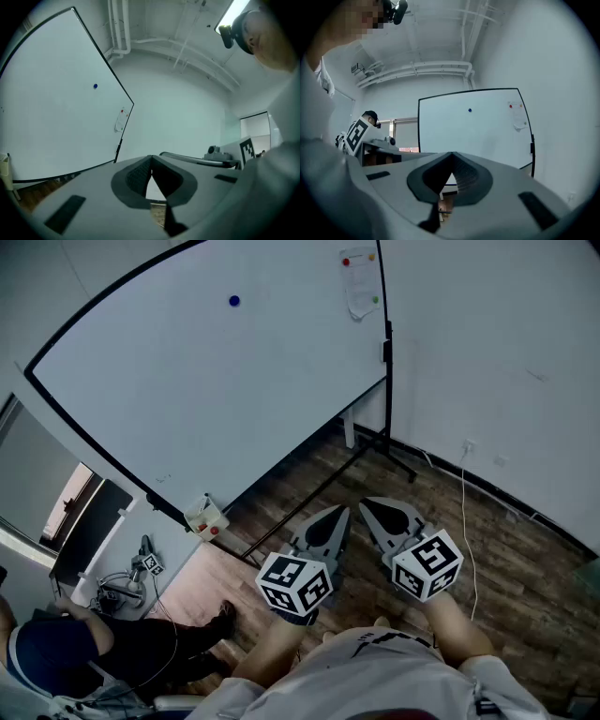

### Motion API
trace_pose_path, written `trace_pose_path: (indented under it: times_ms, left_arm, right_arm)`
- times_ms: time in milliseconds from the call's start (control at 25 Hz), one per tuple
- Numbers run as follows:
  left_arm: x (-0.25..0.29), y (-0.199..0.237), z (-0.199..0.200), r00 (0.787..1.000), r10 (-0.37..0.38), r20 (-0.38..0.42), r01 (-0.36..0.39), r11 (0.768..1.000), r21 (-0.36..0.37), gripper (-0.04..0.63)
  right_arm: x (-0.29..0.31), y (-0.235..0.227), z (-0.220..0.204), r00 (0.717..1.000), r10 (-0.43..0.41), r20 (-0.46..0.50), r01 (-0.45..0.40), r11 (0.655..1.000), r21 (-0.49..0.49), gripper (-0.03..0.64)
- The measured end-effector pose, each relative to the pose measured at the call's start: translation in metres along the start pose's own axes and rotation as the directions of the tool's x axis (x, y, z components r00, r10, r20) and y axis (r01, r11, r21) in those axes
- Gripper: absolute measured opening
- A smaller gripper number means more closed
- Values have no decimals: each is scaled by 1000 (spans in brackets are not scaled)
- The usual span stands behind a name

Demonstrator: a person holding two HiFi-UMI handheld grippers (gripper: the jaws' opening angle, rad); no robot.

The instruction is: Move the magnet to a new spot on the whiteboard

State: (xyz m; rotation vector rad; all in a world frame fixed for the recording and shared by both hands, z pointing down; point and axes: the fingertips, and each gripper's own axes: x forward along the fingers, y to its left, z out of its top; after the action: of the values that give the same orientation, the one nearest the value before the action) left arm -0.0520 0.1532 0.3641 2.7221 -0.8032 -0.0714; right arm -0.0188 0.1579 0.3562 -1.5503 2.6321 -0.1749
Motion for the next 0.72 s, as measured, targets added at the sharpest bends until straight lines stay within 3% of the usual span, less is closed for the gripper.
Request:
trace_pose_path:
  times_ms: [720]
  left_arm:
    - [15,-11,4,1000,9,13,-10,999,49,12]
  right_arm:
    - [-11,-19,17,999,19,47,-20,1000,15,8]
